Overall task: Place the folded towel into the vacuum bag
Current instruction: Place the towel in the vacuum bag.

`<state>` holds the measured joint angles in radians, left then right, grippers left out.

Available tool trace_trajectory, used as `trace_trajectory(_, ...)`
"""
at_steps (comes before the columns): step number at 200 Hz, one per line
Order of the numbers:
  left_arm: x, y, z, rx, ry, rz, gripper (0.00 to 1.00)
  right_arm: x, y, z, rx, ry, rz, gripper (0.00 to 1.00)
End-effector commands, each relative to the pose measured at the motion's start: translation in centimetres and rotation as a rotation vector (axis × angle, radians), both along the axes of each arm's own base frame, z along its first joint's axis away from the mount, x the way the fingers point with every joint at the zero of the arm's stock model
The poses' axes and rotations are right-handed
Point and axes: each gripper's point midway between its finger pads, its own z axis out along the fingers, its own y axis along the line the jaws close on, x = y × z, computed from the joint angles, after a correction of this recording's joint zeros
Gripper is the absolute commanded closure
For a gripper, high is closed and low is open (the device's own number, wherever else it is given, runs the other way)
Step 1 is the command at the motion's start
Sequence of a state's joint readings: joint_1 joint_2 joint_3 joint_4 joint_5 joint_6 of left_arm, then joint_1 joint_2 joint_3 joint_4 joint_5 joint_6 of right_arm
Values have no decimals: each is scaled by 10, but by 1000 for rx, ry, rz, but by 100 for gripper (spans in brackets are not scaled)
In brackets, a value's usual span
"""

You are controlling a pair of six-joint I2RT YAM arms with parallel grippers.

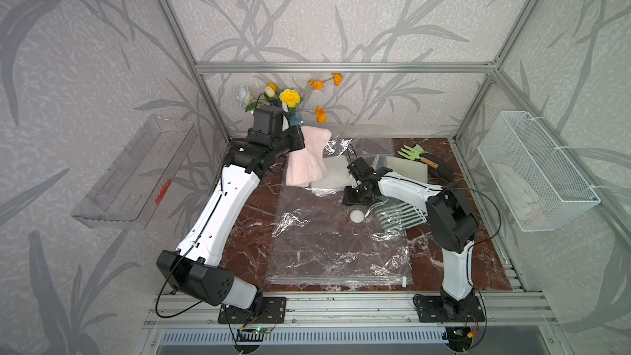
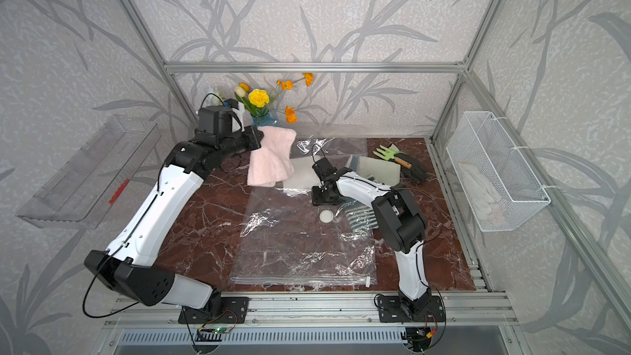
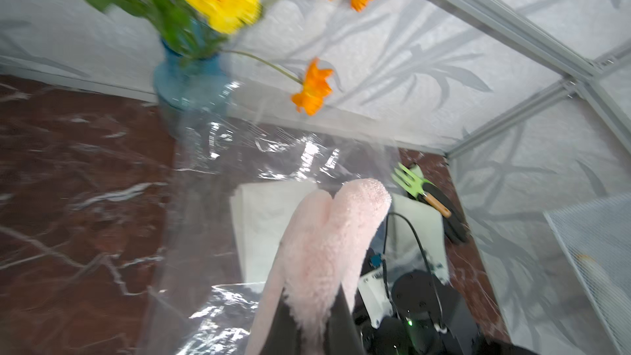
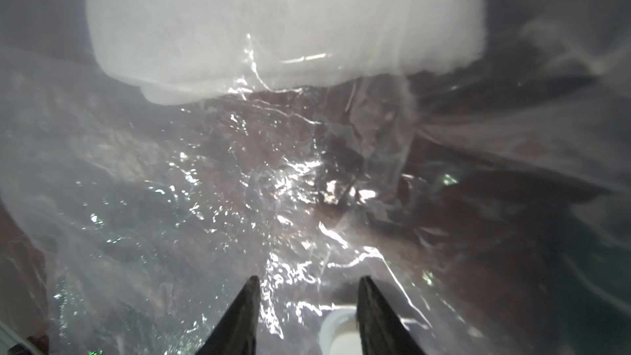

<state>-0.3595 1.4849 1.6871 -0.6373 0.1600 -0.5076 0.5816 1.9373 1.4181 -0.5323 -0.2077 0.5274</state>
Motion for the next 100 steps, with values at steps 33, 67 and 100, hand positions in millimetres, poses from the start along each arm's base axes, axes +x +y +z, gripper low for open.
trace_trajectory(33,14,-76,-98,-375,230,-180,100,20,-100,72,-30,-163,-190,51)
trace_trajectory(67,49,-26,-243,-328,474,-72,100,8,-85,61,-42,-133,-136,51)
trace_trajectory(100,50,44,-293,-155,558,75,79,-18,-41,36,-68,-84,-21,51)
